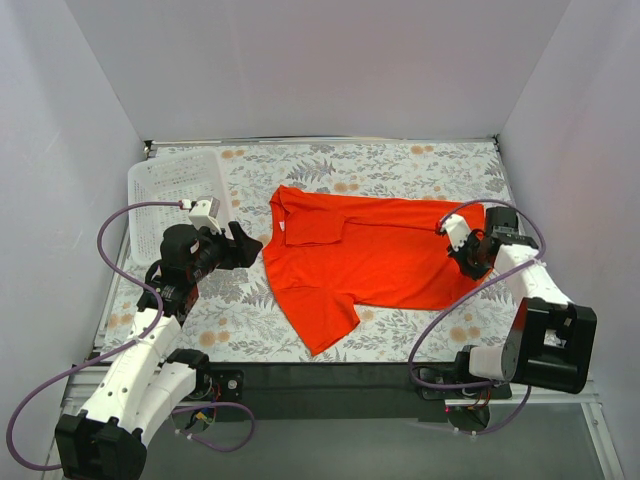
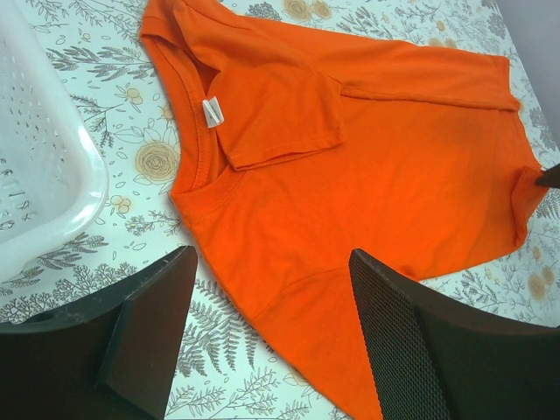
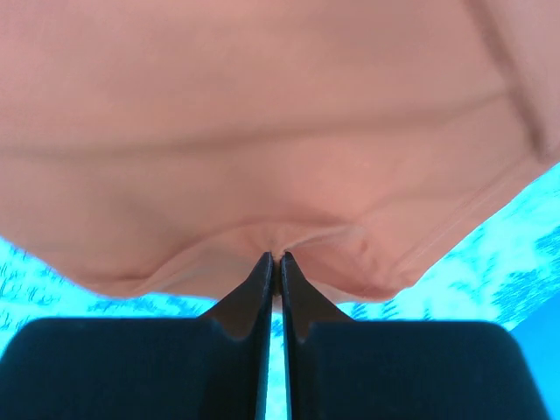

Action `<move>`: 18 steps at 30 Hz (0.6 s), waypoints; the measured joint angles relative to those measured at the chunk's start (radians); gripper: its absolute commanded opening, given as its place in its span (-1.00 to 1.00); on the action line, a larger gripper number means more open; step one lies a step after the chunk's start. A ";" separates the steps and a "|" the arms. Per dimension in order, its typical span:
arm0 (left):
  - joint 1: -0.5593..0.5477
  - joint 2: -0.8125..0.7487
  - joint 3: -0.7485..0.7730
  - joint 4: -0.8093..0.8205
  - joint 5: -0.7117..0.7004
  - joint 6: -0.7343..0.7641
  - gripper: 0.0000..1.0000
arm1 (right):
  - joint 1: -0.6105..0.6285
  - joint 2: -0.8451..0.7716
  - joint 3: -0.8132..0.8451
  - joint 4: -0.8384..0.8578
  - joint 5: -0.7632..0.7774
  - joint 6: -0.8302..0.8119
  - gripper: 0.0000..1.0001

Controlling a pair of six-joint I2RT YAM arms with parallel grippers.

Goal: Fold and stack the t-shirts
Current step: Fold the tshirt

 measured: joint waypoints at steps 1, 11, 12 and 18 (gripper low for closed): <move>0.000 0.000 0.000 0.000 0.001 0.000 0.31 | 0.000 -0.023 -0.027 -0.004 0.013 -0.013 -0.80; -0.007 0.000 0.000 0.009 0.031 0.000 0.31 | -0.010 -0.292 -0.234 -0.133 0.181 -0.142 -0.29; -0.008 0.001 0.000 0.010 0.035 0.000 0.31 | -0.016 -0.330 -0.249 -0.143 0.203 -0.152 -0.21; -0.014 0.016 -0.008 0.037 0.095 -0.005 0.32 | -0.066 -0.425 -0.274 -0.156 0.279 -0.174 0.11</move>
